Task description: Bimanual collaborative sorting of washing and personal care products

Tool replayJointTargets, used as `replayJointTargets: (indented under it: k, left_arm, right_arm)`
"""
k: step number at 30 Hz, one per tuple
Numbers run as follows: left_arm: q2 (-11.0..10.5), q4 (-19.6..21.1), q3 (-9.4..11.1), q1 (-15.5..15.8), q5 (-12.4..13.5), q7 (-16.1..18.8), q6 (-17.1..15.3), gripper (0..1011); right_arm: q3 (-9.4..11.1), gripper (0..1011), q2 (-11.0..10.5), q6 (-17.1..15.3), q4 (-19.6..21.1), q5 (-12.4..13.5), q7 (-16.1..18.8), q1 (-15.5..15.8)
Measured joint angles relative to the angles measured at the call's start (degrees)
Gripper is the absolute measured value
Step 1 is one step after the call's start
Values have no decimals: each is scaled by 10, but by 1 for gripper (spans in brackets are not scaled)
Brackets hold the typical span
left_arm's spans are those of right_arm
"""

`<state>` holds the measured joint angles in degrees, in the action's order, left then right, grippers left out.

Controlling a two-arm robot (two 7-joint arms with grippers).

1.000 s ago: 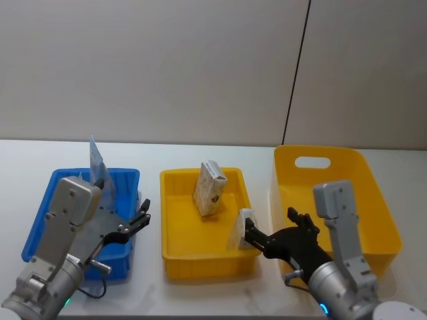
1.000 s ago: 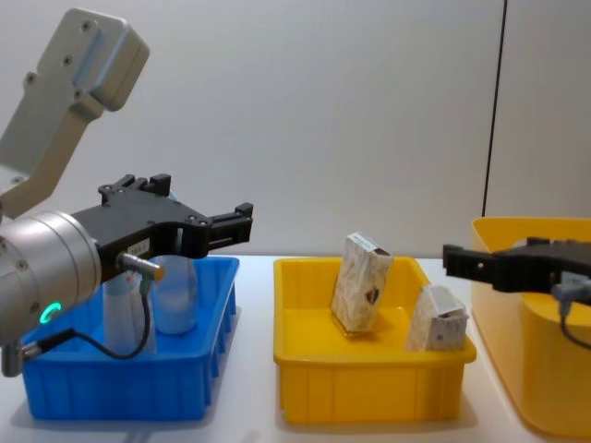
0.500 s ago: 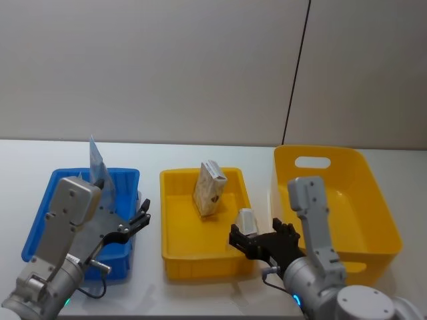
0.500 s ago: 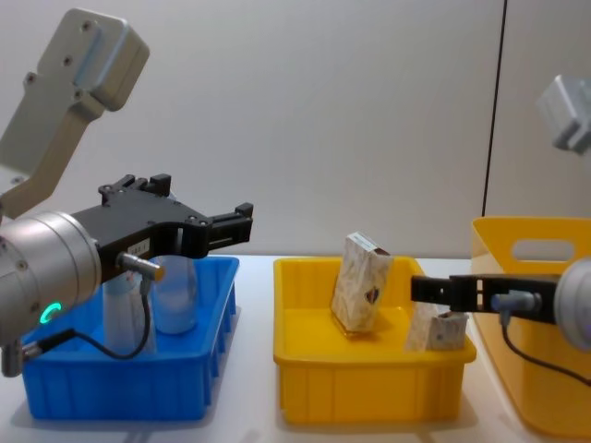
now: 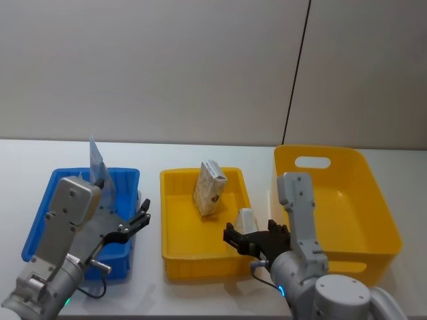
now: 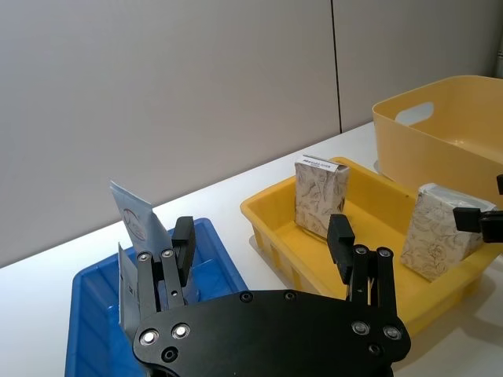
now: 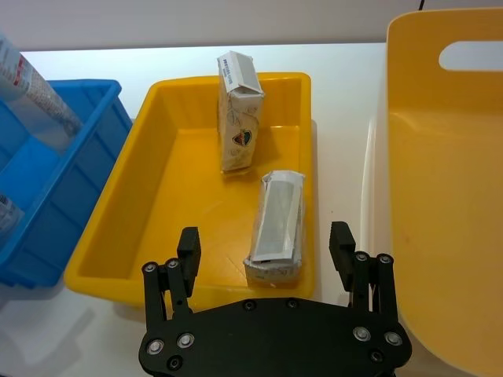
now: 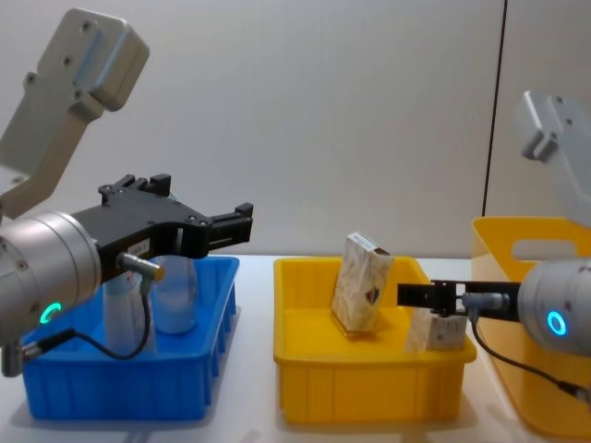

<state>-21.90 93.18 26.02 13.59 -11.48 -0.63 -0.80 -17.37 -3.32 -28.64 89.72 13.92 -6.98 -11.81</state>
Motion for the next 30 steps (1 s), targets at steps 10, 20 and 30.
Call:
replayJointTargets:
  k: [10,20,30]
  left_arm:
    - [0,0,0,0,0,0,0,1001]
    - [0,0,0,0,0,0,0,1002]
    - [0,0,0,0,0,0,0,1002]
  right_arm:
    - [4,1002,25,-11,-29,-8,-20,-20]
    - [12,1002,42,-21,-55,-10,-28,-36]
    - [18,1002,52,-31,-79,-8,-27,-51]
